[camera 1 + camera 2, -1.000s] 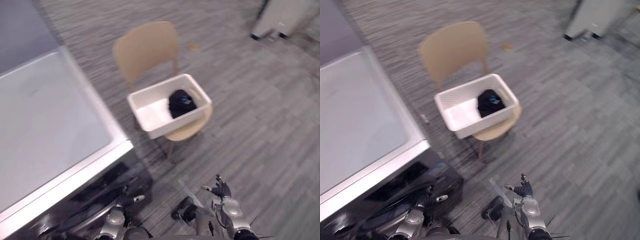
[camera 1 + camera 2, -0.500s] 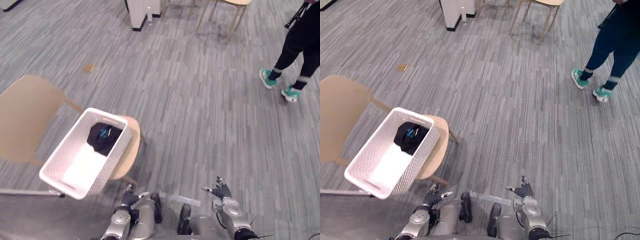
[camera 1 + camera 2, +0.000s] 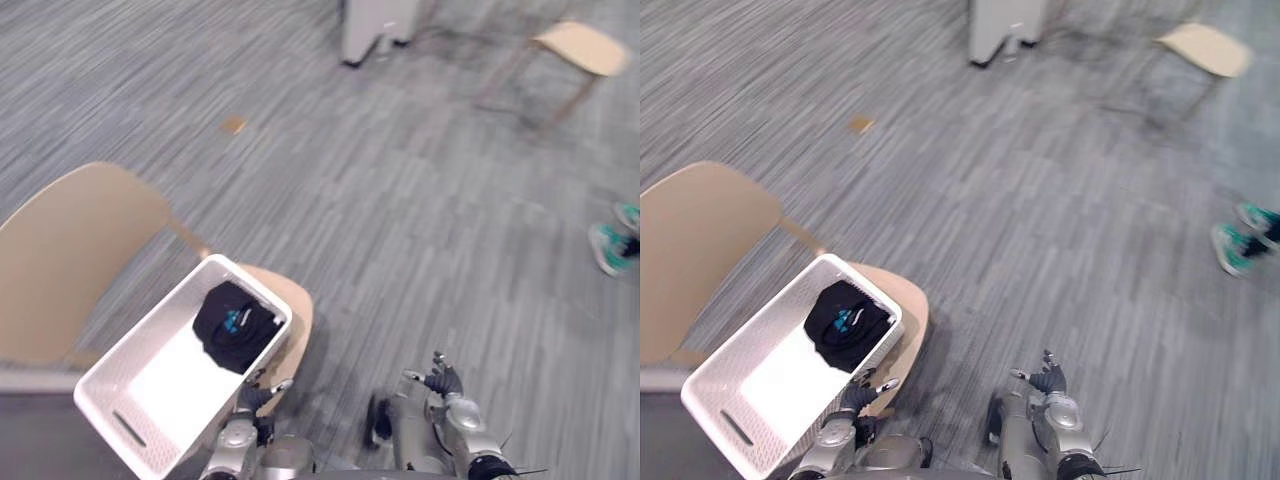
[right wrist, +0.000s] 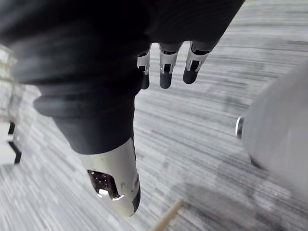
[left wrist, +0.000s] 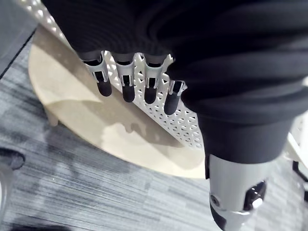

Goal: Pick up the laundry basket with both hands and put the clothes into the washing machine.

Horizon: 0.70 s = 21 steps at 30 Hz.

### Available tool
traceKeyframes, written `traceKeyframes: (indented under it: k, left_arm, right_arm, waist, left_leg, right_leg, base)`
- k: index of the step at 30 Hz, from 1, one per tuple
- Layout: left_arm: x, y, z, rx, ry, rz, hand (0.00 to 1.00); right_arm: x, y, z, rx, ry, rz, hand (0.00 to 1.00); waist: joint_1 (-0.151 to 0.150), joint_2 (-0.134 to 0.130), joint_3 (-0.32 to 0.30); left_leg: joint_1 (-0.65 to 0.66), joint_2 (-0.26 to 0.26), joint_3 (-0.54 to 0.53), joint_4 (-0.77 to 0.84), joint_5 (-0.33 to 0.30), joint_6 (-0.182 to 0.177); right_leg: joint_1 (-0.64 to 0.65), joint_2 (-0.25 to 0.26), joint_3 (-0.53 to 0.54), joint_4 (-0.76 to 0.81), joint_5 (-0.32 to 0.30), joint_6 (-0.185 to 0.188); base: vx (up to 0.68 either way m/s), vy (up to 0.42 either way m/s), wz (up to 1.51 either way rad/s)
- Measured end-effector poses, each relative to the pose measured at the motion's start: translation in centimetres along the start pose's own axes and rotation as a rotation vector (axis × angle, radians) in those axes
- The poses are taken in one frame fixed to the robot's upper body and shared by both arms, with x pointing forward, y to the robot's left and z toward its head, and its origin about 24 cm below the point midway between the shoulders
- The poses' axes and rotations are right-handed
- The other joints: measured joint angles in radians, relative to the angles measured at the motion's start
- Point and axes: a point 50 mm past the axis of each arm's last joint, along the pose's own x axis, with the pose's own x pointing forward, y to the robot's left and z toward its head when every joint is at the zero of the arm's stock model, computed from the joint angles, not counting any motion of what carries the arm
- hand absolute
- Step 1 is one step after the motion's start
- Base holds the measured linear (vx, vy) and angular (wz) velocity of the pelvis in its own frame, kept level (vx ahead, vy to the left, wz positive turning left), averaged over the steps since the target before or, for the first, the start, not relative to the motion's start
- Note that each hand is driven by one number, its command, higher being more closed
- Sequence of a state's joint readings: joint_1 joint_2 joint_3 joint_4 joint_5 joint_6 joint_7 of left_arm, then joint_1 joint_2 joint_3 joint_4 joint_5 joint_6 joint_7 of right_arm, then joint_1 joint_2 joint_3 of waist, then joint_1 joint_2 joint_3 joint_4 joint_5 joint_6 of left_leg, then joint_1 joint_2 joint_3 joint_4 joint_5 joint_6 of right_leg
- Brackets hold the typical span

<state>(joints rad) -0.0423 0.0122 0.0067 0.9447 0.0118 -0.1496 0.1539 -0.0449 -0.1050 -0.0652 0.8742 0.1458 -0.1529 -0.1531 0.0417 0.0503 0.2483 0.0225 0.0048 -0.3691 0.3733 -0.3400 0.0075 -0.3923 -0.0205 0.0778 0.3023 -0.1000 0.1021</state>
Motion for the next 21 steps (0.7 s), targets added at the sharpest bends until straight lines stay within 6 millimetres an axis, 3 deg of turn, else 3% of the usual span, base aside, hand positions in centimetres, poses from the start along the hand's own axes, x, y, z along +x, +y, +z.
traceKeyframes:
  k: [1, 2, 3, 4, 7, 8, 10, 11, 12, 14, 17, 21]
  left_arm:
    - [-0.1, -0.3, -0.2, -0.006, 0.010, -0.005, 0.00]
    - [-0.3, -1.5, -0.3, -0.038, 0.026, -0.018, 0.00]
    - [-0.3, -2.2, 0.0, -0.061, 0.012, -0.027, 0.00]
    - [-0.2, -2.0, 0.5, -0.073, -0.002, -0.016, 0.00]
    - [-0.2, -1.7, 0.8, -0.088, -0.023, 0.011, 0.00]
    - [-0.7, -1.4, 0.5, -0.105, -0.041, 0.033, 0.00]
    - [-1.0, -0.9, -0.2, -0.109, -0.028, 0.056, 0.00]
    - [-1.2, -0.7, -0.6, -0.117, -0.019, 0.065, 0.00]
    - [-1.5, -0.8, -1.2, -0.109, -0.005, 0.059, 0.00]
    - [-1.5, -0.8, -1.0, -0.090, -0.017, 0.047, 0.00]
    - [-1.5, 0.2, -1.0, -0.041, -0.029, 0.047, 0.00]
    - [-1.7, 2.2, -2.1, 0.032, -0.004, 0.075, 0.00]
  right_arm:
    - [-0.5, -0.2, -1.0, 0.017, 0.028, -0.021, 0.00]
    - [-0.4, -0.9, -0.9, 0.010, 0.030, -0.046, 0.00]
    - [-0.3, -1.2, -0.5, 0.031, 0.014, -0.066, 0.00]
    - [-0.2, -1.1, 0.4, 0.047, -0.026, -0.066, 0.00]
    - [-0.4, -1.1, 1.3, 0.059, -0.084, -0.068, 0.00]
    - [-0.4, -1.1, 2.0, 0.065, -0.122, -0.076, 0.00]
    - [-0.3, -1.0, 2.4, 0.077, -0.146, -0.080, 0.00]
    - [-0.2, -0.9, 2.9, 0.080, -0.160, -0.082, 0.00]
    - [-0.1, -1.0, 3.2, 0.081, -0.165, -0.093, 0.00]
    - [0.0, -1.9, 3.2, 0.096, -0.165, -0.136, 0.00]
    - [-0.7, -2.2, 3.6, 0.095, -0.206, -0.163, 0.00]
    - [-1.3, -2.3, 7.3, -0.011, -0.384, -0.173, 0.00]
  waist:
    - [0.006, -0.019, -0.010]
    - [0.024, 0.040, -0.005]
    - [0.037, 0.049, -0.012]
    - [0.030, 0.038, -0.006]
    - [0.045, 0.024, -0.011]
    - [0.064, 0.030, -0.044]
    - [0.085, 0.005, -0.066]
    - [0.083, -0.008, -0.081]
    - [0.081, -0.009, -0.084]
    - [0.077, -0.014, -0.084]
    - [0.072, -0.039, -0.093]
    - [0.054, -0.055, -0.097]
  left_leg:
    - [0.008, -0.020, -0.047, 0.038, -0.039, -0.062]
    - [0.002, 0.016, -0.083, 0.060, -0.052, -0.084]
    - [-0.026, 0.033, -0.091, 0.072, -0.023, -0.148]
    - [-0.061, 0.035, -0.105, 0.071, -0.019, -0.156]
    - [-0.114, 0.044, -0.080, -0.036, 0.034, -0.175]
    - [-0.153, 0.046, -0.042, -0.087, 0.210, -0.156]
    - [-0.177, 0.059, 0.080, -0.114, 0.226, -0.141]
    - [-0.197, 0.069, 0.211, -0.156, 0.253, -0.111]
    - [-0.224, 0.084, 0.342, -0.158, 0.255, -0.077]
    - [-0.262, 0.114, 0.496, -0.116, 0.272, -0.054]
    - [-0.254, 0.054, 0.526, -0.143, 0.298, -0.021]
    - [-0.241, 0.006, 0.495, -0.207, 0.342, -0.001]
  right_leg:
    - [0.035, -0.039, 0.071, -0.117, 0.195, 0.032]
    - [0.055, -0.026, 0.005, -0.072, 0.187, 0.024]
    - [0.057, -0.049, -0.059, -0.017, 0.137, -0.011]
    - [0.085, -0.090, -0.144, 0.019, 0.105, -0.047]
    - [0.205, -0.139, -0.289, 0.011, 0.065, -0.053]
    - [0.239, -0.137, -0.367, 0.005, 0.033, -0.039]
    - [0.280, -0.153, -0.440, -0.030, -0.001, -0.030]
    - [0.293, -0.169, -0.497, -0.061, -0.001, -0.030]
    - [0.300, -0.181, -0.547, -0.071, 0.001, -0.027]
    - [0.321, -0.212, -0.608, -0.070, 0.002, -0.008]
    - [0.393, -0.237, -0.661, -0.141, 0.012, 0.017]
    - [0.412, -0.256, -0.667, -0.174, 0.029, 0.040]
  base:
    - [0.49, -0.388, 2.15]
    - [0.44, -0.374, 2.05]
    - [0.27, -0.269, 2.02]
    - [0.32, -0.346, 2.41]
    - [0.20, -0.292, 2.22]
    - [0.15, -0.168, 1.57]
    - [0.13, -0.126, 1.40]
    - [0.05, -0.038, 1.35]
    - [0.02, 0.017, 1.21]
    - [0.01, 0.128, 1.04]
    - [0.02, 0.170, 0.88]
    - [-0.03, 0.113, 0.36]
